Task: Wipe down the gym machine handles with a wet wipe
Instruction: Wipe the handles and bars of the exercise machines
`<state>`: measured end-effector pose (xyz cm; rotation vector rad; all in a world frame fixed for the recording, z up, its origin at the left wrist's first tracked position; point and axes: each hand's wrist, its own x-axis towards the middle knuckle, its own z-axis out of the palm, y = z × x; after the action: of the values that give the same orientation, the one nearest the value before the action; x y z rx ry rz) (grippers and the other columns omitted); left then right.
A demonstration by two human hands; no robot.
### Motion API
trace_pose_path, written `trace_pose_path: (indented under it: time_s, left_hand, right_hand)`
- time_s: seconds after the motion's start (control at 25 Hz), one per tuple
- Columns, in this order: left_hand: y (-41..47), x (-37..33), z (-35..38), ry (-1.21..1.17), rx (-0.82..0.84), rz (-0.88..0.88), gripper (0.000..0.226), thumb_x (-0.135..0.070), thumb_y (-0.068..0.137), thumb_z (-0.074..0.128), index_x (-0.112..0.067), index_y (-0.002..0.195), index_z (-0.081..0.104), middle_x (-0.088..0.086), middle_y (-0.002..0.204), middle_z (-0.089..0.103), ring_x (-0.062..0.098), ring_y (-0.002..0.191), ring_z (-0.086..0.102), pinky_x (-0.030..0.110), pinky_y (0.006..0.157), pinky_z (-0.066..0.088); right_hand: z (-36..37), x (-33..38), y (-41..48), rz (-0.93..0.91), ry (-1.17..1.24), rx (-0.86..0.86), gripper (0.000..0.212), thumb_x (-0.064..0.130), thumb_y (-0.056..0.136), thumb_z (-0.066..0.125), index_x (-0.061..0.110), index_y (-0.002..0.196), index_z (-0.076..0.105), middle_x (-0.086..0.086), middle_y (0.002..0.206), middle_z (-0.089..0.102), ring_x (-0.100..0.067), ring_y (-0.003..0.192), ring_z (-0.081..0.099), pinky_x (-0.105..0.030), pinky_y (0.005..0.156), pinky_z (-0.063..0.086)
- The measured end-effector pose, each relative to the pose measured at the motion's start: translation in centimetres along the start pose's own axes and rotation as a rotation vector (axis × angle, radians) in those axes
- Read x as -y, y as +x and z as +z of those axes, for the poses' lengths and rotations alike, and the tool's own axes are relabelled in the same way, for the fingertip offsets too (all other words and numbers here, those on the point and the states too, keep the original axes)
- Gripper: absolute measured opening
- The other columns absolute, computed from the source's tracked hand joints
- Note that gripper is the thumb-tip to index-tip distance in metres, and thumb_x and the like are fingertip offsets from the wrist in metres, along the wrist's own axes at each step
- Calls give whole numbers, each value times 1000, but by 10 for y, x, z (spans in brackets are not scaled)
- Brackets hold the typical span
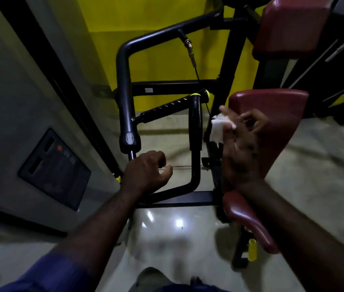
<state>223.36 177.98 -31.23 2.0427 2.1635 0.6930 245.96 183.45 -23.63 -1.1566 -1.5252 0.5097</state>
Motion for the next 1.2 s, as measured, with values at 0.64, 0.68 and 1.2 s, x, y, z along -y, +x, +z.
trace_pose_path:
  time_s: [0.64, 0.68, 1.2]
  left_hand:
    - [3, 0, 1, -16, -36, -18, 32, -60, 81, 59, -33, 68, 49, -15, 66, 51, 10, 66, 57, 25, 59, 37]
    - [4, 1, 1, -15, -37, -17, 32, -60, 82, 59, -33, 68, 49, -15, 66, 50, 8, 65, 55, 25, 59, 35]
    - [5, 4, 0, -67, -80, 11, 31, -56, 83, 59, -32, 67, 47, -14, 64, 50, 6, 62, 50, 25, 59, 34]
  right_hand:
    - [74, -4, 20, 356, -8, 437, 38, 40, 104, 54, 7, 124, 51, -2, 105, 71, -8, 92, 70, -19, 69, 50]
    - [80, -3, 34, 350, -9, 404, 38, 39, 104, 55, 7, 123, 48, -4, 106, 70, -16, 94, 71, -29, 72, 56]
    - [60, -10, -34, 552, 92, 469, 21, 28, 97, 65, 12, 100, 51, -3, 77, 74, -12, 72, 73, -34, 69, 53]
